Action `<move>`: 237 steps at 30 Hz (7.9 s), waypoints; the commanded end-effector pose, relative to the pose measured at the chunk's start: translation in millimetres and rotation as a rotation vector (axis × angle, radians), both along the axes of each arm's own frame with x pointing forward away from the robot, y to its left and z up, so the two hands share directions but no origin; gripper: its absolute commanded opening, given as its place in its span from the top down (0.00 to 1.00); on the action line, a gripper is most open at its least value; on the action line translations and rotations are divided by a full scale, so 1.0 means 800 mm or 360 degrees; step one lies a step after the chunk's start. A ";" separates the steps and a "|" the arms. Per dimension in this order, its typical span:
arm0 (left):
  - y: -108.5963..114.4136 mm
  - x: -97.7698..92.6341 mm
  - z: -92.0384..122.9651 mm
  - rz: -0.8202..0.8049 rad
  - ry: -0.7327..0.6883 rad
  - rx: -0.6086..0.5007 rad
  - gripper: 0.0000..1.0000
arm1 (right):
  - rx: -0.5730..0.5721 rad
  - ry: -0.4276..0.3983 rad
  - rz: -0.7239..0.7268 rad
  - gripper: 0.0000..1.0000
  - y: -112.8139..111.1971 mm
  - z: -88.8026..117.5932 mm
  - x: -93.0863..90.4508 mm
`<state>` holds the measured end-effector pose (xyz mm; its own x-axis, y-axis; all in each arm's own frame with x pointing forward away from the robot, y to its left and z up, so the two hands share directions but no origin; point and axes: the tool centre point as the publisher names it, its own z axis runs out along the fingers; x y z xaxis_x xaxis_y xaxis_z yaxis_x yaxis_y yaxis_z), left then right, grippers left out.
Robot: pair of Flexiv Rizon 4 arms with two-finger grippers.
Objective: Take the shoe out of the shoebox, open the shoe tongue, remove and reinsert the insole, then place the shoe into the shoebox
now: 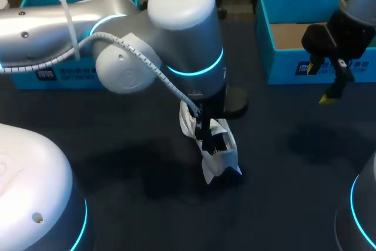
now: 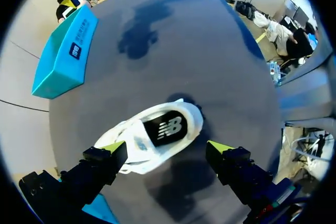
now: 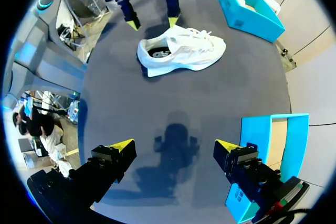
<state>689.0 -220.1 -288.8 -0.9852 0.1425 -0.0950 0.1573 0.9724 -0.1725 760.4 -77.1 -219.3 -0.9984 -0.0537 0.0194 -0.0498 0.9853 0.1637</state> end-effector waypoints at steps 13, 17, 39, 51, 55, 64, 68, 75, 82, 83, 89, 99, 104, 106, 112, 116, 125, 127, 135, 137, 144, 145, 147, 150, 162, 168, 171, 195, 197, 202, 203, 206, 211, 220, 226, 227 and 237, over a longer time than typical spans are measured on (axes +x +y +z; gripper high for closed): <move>-0.002 -0.022 -0.003 0.0021 -0.0024 0.0003 0.00 | -0.0001 0.0000 0.0000 0.00 0.000 -0.001 0.000; -0.002 -0.022 -0.003 0.0021 -0.0024 0.0003 0.00 | -0.0001 0.0000 0.0000 0.00 0.000 -0.001 0.000; -0.045 -0.067 -0.066 0.0444 -0.0015 0.0147 0.00 | -0.0001 0.0000 0.0000 0.00 0.000 -0.001 0.000; -0.050 -0.068 -0.107 0.0495 0.0009 0.0162 0.00 | -0.0001 0.0000 0.0000 0.00 0.000 -0.001 0.000; -0.046 -0.066 -0.115 0.0500 0.0026 0.0172 0.00 | -0.0001 0.0000 0.0000 0.00 0.000 -0.001 0.000; -0.042 -0.058 -0.131 0.0468 0.0074 0.0205 0.00 | -0.0001 0.0000 0.0000 0.00 0.000 -0.001 0.000; -0.039 -0.057 -0.133 0.0455 0.0075 0.0217 0.00 | -0.0001 0.0000 0.0000 0.00 0.000 -0.001 0.000; -0.038 -0.054 -0.145 0.0433 0.0082 0.0244 0.41 | -0.0001 0.0000 0.0000 0.00 0.000 -0.001 0.000; -0.035 -0.056 -0.150 0.0422 0.0103 0.0256 1.00 | -0.0001 0.0000 0.0000 0.00 0.000 -0.001 0.000; -0.034 -0.056 -0.150 0.0420 0.0111 0.0259 1.00 | -0.0001 0.0000 0.0000 0.00 0.000 -0.001 0.000; -0.022 -0.058 -0.128 0.0404 0.0097 0.0265 1.00 | -0.0001 0.0000 0.0000 0.00 0.000 -0.001 0.000; -0.003 -0.038 -0.066 0.0264 0.0072 0.0223 1.00 | -0.0001 0.0000 0.0000 0.00 0.000 -0.001 0.000; 0.007 -0.016 -0.030 0.0050 0.0072 0.0223 1.00 | -0.0001 0.0000 0.0000 0.00 0.000 -0.001 0.000; 0.011 -0.009 -0.014 -0.0010 0.0057 0.0225 1.00 | -0.0001 0.0000 0.0000 0.00 0.000 -0.001 0.000; 0.022 0.008 0.037 0.0003 0.0060 0.0219 1.00 | -0.0001 0.0000 0.0000 0.00 0.000 -0.001 0.000; 0.025 0.009 0.067 0.0021 0.0024 0.0221 1.00 | -0.0001 0.0000 0.0000 0.00 0.000 -0.001 0.000; 0.026 0.013 0.111 0.0022 0.0027 0.0222 1.00 | -0.0001 0.0000 0.0000 0.00 0.000 -0.001 0.000; 0.026 0.018 0.118 0.0042 0.0016 0.0220 1.00 | -0.0001 0.0000 0.0000 0.00 0.000 -0.001 0.000; 0.024 0.023 0.119 0.0104 0.0008 0.0243 1.00 | -0.0001 0.0000 0.0000 0.00 0.000 -0.001 0.000; 0.024 0.023 0.119 0.0104 0.0008 0.0243 1.00 | -0.0001 0.0000 0.0000 0.00 0.000 -0.001 0.000; 0.024 0.023 0.119 0.0104 0.0008 0.0243 1.00 | -0.0001 0.0000 0.0000 0.00 0.000 -0.001 0.000; 0.024 0.023 0.119 0.0104 0.0008 0.0243 1.00 | -0.0001 0.0000 0.0000 0.00 0.000 -0.001 0.000; 0.024 0.023 0.119 0.0104 0.0008 0.0243 1.00 | -0.0001 0.0000 0.0000 0.00 0.000 -0.001 0.000; 0.029 0.025 0.120 0.0096 -0.0003 0.0246 1.00 | -0.0001 0.0000 0.0000 0.00 0.000 -0.001 0.000; 0.091 0.065 0.132 0.0007 0.0001 0.0219 1.00 | -0.0001 0.0000 0.0000 0.00 0.000 -0.001 0.000; 0.132 0.087 0.134 -0.0016 0.0010 0.0165 1.00 | -0.0001 0.0000 0.0000 0.00 0.000 -0.001 0.000; 0.156 0.099 0.139 -0.0032 0.0001 0.0134 1.00 | -0.0001 0.0000 0.0000 0.00 0.000 -0.001 0.000; 0.300 0.175 0.160 -0.0032 0.0028 0.0050 1.00 | -0.0001 0.0000 0.0000 0.00 0.000 -0.001 0.000; 0.321 0.191 0.161 -0.0036 0.0041 0.0029 1.00 | -0.0001 0.0000 0.0000 0.00 0.000 -0.001 0.000; 0.348 0.215 0.158 0.0011 0.0055 0.0104 1.00 | -0.0001 0.0000 0.0000 0.00 0.000 -0.001 0.000; 0.352 0.218 0.159 0.0019 0.0056 0.0114 1.00 | -0.0001 0.0000 0.0000 0.00 0.000 -0.001 0.000; 0.368 0.231 0.159 0.0013 0.0046 0.0158 1.00 | -0.0001 0.0000 0.0000 0.00 0.000 -0.001 0.000; 0.388 0.254 0.156 -0.0003 0.0043 0.0225 1.00 | -0.0001 0.0000 0.0000 0.00 0.000 -0.001 0.000; 0.417 0.296 0.154 -0.0095 0.0048 0.0252 1.00 | -0.0001 0.0000 0.0000 0.00 0.000 -0.001 0.000; 0.420 0.300 0.154 -0.0113 0.0061 0.0256 1.00 | -0.0001 0.0000 0.0000 0.00 0.000 -0.001 0.000; 0.420 0.300 0.154 -0.0113 0.0061 0.0256 1.00 | -0.0001 0.0000 0.0000 0.00 0.000 -0.001 0.000; 0.420 0.300 0.154 -0.0113 0.0061 0.0256 1.00 | -0.0001 0.0000 0.0000 0.00 0.000 -0.001 0.000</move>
<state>929.7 115.4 -166.9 -0.9749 0.2212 -0.0251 0.2218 0.9748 -0.0233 760.4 -77.1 -219.3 -0.9984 -0.0536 0.0194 -0.0497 0.9853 0.1637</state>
